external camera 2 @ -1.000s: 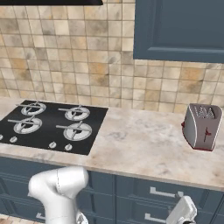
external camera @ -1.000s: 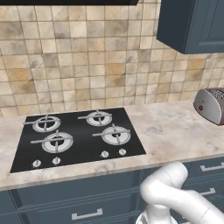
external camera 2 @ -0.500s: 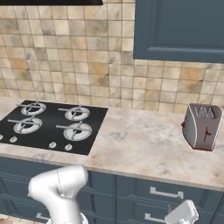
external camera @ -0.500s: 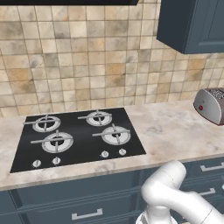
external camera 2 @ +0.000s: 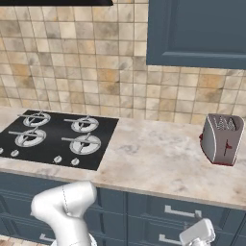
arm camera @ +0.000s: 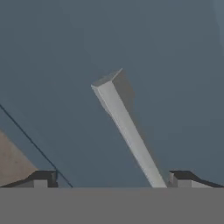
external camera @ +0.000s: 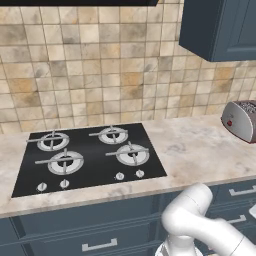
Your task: Take the pizza cutter from the drawer on the right and place it on the dining counter for cutting.
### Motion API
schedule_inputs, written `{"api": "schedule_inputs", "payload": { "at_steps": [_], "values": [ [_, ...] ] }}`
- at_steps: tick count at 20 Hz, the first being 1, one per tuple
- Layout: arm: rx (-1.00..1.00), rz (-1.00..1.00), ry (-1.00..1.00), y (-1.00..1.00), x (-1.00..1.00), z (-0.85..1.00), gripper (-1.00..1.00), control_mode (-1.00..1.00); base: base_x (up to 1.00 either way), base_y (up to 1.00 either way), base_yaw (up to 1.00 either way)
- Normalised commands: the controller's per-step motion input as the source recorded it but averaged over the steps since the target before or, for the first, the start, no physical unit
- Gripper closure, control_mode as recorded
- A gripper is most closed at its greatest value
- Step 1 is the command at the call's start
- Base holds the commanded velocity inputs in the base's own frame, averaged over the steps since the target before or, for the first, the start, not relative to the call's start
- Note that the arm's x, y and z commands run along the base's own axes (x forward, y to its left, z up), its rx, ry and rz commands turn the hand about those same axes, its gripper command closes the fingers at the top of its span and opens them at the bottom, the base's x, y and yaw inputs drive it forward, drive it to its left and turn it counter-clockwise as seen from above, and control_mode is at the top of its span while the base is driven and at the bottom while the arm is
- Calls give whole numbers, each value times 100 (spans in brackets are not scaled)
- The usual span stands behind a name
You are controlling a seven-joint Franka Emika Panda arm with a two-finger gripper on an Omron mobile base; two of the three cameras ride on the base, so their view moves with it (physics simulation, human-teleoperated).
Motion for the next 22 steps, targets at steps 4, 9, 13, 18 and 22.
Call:
{"api": "schedule_inputs", "payload": {
  "at_steps": [4,9,13,18,22],
  "values": [
    [0,-17,-2,0,14,-37,-100,-100,0,0,0],
    [0,-15,-2,0,21,-32,-100,-100,0,0,0],
    [0,-10,0,0,24,-26,-100,-100,0,0,0],
    [0,-3,-2,-3,11,-29,-100,-100,0,0,0],
    [0,-1,-2,0,6,-17,-100,-100,0,0,0]
  ]
}}
